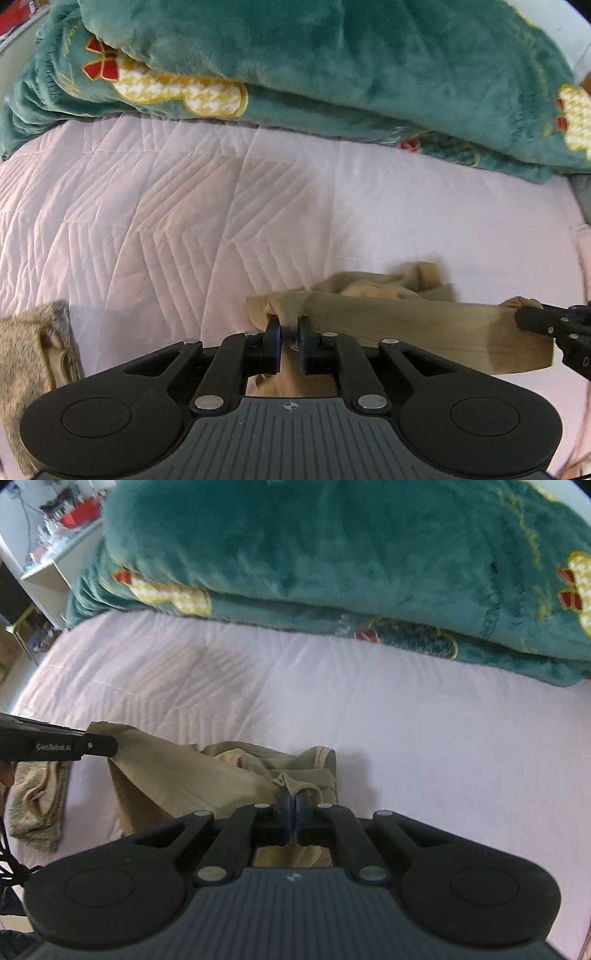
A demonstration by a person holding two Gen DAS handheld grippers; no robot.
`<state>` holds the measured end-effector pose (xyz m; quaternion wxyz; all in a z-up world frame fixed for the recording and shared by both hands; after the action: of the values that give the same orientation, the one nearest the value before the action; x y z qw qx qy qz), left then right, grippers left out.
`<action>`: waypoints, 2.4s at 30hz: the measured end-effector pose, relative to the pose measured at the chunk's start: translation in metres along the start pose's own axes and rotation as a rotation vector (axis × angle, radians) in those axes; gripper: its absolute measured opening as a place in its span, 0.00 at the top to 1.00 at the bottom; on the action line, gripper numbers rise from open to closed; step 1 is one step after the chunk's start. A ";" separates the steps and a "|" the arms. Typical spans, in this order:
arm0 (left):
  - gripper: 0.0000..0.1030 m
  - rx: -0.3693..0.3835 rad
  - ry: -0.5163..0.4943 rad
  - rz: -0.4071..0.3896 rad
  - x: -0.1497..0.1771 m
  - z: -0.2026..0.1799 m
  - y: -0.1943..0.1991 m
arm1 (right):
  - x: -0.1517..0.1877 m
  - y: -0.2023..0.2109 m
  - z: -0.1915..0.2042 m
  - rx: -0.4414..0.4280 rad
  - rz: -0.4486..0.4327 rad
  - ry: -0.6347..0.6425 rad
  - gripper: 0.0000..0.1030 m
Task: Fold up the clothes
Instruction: 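Lift the T-shirt end with both tools and fold it over toward the collar, then open both tools and release the folded T-shirt onto the bed, then grasp the folded T-shirt edge with the left tool while the right tool grasps it, then lift the T-shirt with both tools and fold it over again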
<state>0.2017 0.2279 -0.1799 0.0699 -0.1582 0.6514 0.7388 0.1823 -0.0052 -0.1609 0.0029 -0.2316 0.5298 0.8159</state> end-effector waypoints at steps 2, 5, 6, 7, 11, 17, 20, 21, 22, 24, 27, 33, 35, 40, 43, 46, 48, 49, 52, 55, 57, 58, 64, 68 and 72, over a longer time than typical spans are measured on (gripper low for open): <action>0.74 -0.014 -0.010 0.008 -0.005 -0.001 -0.015 | -0.004 -0.016 -0.008 0.022 0.019 -0.006 0.94; 0.54 -0.042 -0.005 -0.012 -0.008 0.002 -0.024 | -0.007 -0.030 -0.017 0.021 0.030 -0.011 0.92; 0.54 -0.041 0.004 -0.014 -0.008 0.005 -0.026 | -0.008 -0.033 -0.020 0.018 0.027 -0.016 0.92; 0.53 -0.045 0.016 -0.014 -0.008 0.008 -0.027 | -0.009 -0.033 -0.022 0.015 0.024 -0.021 0.91; 0.52 -0.051 0.056 -0.007 -0.008 0.019 -0.023 | -0.014 -0.023 -0.026 0.002 0.001 -0.033 0.87; 0.52 -0.038 0.048 -0.013 0.023 0.025 0.015 | -0.002 0.017 -0.025 -0.021 -0.032 -0.005 0.66; 0.51 -0.026 0.044 -0.004 0.056 0.027 0.033 | 0.026 0.035 -0.026 -0.018 -0.024 0.012 0.61; 0.51 -0.019 0.045 0.006 0.068 0.026 0.036 | 0.039 0.038 -0.027 -0.019 -0.016 0.010 0.60; 0.51 -0.013 0.042 0.017 0.083 0.024 0.038 | 0.052 0.038 -0.028 -0.024 -0.004 -0.001 0.59; 0.50 -0.006 0.034 0.045 0.117 0.018 0.035 | 0.079 0.039 -0.031 -0.033 0.021 -0.022 0.57; 0.50 0.009 0.054 0.111 0.170 0.003 0.017 | 0.120 0.030 -0.037 -0.035 0.064 -0.070 0.56; 0.50 -0.023 0.079 0.129 0.232 -0.031 -0.017 | 0.175 -0.003 -0.041 -0.002 0.105 -0.088 0.55; 0.50 -0.024 0.102 0.119 0.240 -0.040 -0.023 | 0.182 -0.014 -0.042 0.008 0.105 -0.092 0.55; 0.50 -0.042 0.114 0.096 0.240 -0.052 -0.034 | 0.185 -0.041 -0.047 0.010 0.098 -0.094 0.55; 0.50 -0.049 0.088 0.082 0.240 -0.059 -0.037 | 0.184 -0.056 -0.049 0.002 0.109 -0.082 0.55; 0.50 -0.058 0.090 0.086 0.241 -0.061 -0.042 | 0.184 -0.067 -0.049 0.005 0.127 -0.062 0.55; 0.50 -0.058 0.102 0.091 0.242 -0.060 -0.045 | 0.185 -0.072 -0.051 -0.005 0.134 -0.070 0.55; 0.50 -0.060 0.099 0.093 0.243 -0.061 -0.046 | 0.186 -0.074 -0.052 -0.009 0.135 -0.075 0.55; 0.50 -0.070 0.079 0.094 0.246 -0.064 -0.050 | 0.188 -0.076 -0.053 -0.013 0.130 -0.078 0.55; 0.50 -0.070 0.080 0.094 0.249 -0.064 -0.054 | 0.191 -0.077 -0.051 -0.022 0.131 -0.065 0.56; 0.53 -0.060 0.092 0.098 0.251 -0.063 -0.056 | 0.192 -0.077 -0.051 -0.034 0.132 -0.071 0.62; 0.54 -0.055 0.097 0.101 0.251 -0.062 -0.058 | 0.192 -0.077 -0.051 -0.047 0.131 -0.078 0.66; 0.86 -0.010 0.080 0.099 0.250 -0.068 -0.057 | 0.189 -0.079 -0.048 -0.088 0.135 -0.102 0.92; 0.91 0.010 0.082 0.100 0.250 -0.068 -0.053 | 0.188 -0.074 -0.048 -0.097 0.127 -0.118 0.94; 0.92 0.009 0.059 0.087 0.250 -0.068 -0.044 | 0.185 -0.067 -0.046 -0.102 0.122 -0.115 0.94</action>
<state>-0.0099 0.1413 -0.3092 0.0189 -0.1511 0.6628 0.7331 0.0506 -0.0598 -0.3047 -0.0282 -0.1515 0.4995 0.8525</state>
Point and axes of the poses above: each gripper's, at about its wrist camera, not at the fingertips, and y roughly against the way its jaws point, z to its left, x to its underside, the point moved 3 cm from there along -y, roughly the way its jaws point, and after that the axes turned 14 degrees about -x, right-handed, at the moved point
